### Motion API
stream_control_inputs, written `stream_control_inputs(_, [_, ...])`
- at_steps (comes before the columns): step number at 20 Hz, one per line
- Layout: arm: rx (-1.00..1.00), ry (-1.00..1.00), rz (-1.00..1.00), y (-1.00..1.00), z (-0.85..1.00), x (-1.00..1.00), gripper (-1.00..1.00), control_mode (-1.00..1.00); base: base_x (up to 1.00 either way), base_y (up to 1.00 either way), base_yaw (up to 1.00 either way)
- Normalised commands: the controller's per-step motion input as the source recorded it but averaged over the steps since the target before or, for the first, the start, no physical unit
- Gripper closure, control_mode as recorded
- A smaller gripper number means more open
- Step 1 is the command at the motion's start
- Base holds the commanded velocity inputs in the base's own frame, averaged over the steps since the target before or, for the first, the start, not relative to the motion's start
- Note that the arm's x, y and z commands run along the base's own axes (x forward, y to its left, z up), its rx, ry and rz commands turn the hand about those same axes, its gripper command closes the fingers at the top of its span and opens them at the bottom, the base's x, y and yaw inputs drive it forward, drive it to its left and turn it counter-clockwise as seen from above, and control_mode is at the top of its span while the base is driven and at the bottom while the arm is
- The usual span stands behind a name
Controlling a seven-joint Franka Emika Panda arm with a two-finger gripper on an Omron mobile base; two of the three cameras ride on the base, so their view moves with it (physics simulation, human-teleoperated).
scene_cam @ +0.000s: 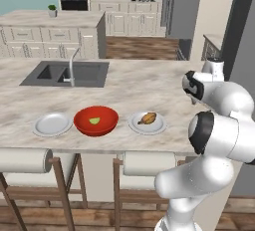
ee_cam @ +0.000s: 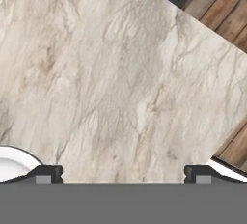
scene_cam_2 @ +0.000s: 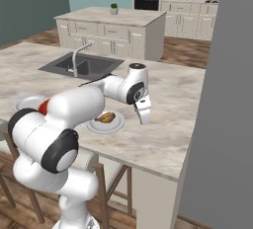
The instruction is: Pick the chicken drumstick and lemon wedge from their plates and place them in the bowl. Then put the bowl in the fridge.
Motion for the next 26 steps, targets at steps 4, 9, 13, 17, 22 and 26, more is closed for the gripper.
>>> stream_control_inputs(4, [0.00, 0.00, 0.00, 0.67, -0.01, 0.39, -1.00, -1.00, 0.00, 0.00, 0.00])
stream_control_inputs(9, [0.00, 0.04, 0.00, 0.70, -0.10, 0.49, -1.00, -1.00, 0.00, 0.00, 0.00])
stream_control_inputs(13, [0.10, 0.15, 0.01, 0.65, -0.15, 0.42, -1.00, -1.00, 0.00, 0.00, 0.00])
stream_control_inputs(17, [0.04, 0.16, 0.00, 0.57, -0.04, 0.25, -1.00, -1.00, 0.00, 0.00, 0.00])
stream_control_inputs(22, [0.01, 0.07, 0.03, 0.42, -0.14, 0.26, -1.00, -1.00, 0.00, 0.00, 0.00])
stream_control_inputs(26, [0.00, 0.00, 0.03, 0.40, -0.22, 0.25, -1.00, -1.00, 0.00, 0.00, 0.00])
